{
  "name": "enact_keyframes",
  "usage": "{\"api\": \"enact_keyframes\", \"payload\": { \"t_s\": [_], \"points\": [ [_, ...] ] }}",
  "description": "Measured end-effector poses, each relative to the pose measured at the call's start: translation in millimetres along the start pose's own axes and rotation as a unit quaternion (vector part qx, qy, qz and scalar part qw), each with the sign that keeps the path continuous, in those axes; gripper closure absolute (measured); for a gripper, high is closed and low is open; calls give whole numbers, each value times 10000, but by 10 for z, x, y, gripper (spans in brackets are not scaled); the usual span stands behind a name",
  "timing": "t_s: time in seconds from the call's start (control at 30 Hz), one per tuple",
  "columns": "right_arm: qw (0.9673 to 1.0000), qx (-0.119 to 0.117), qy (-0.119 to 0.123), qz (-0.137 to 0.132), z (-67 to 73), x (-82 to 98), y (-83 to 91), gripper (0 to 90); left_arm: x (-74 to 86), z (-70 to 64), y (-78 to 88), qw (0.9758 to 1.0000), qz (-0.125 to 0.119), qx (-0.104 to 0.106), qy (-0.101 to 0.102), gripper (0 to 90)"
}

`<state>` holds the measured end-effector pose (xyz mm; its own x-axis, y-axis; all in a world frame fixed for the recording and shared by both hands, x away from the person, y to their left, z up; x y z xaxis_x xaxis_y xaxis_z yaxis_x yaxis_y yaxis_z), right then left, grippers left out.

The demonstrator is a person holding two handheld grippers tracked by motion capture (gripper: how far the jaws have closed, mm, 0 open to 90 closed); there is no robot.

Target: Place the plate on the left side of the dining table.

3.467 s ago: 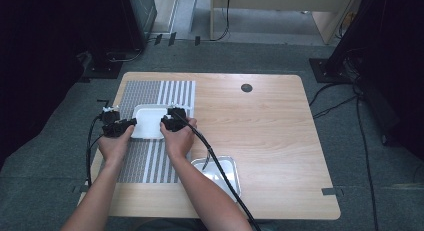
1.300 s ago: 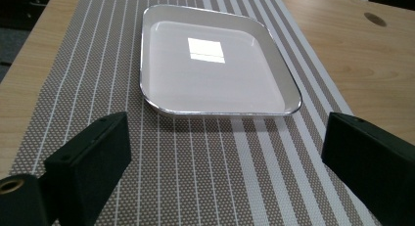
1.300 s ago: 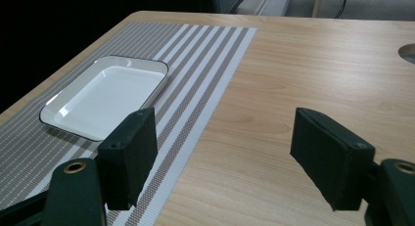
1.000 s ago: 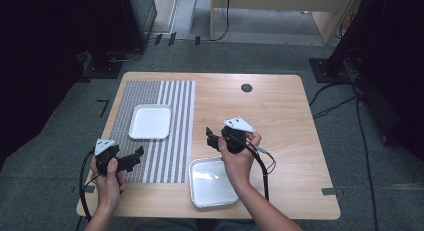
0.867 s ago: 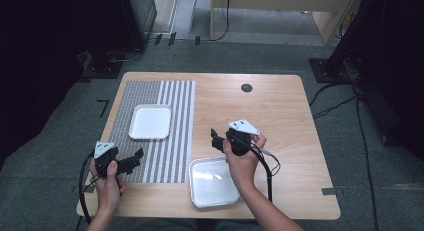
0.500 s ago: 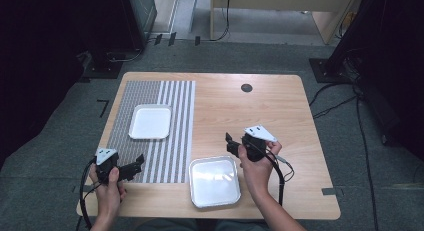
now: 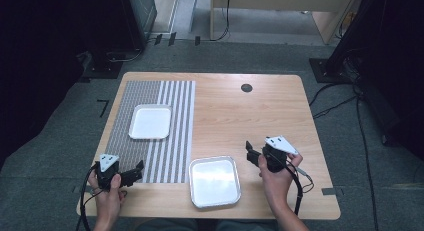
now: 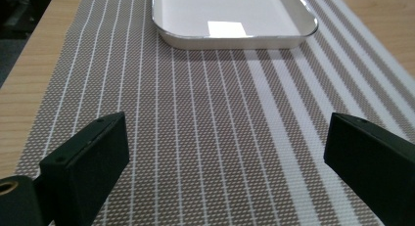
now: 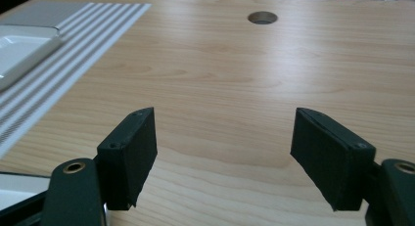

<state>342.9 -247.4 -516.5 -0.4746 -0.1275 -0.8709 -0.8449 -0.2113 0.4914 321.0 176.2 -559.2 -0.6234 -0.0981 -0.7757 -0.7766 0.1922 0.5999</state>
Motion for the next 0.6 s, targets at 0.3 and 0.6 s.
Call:
{"api": "enact_keyframes", "payload": {
  "t_s": [0.3,0.6],
  "points": [
    [9993,351,77,101,-324,263,97,256,99,70,22,9998,102,-101,-160,29],
    [9980,567,18,261,-612,528,203,256,123,158,43,9995,110,-212,-182,29]
  ]
}}
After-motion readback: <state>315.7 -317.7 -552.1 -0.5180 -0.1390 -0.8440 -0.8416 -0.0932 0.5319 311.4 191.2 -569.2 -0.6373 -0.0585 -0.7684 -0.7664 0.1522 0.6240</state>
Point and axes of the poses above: each handheld gripper's, and its own axes: y roughly backward along the jaws, x roughly out of its underside, z roughly to its left, the point moved 10 cm from there along -y, roughly forward along the jaws, and after that the axes turned 8 degrees about y, right-handed, at the moved point
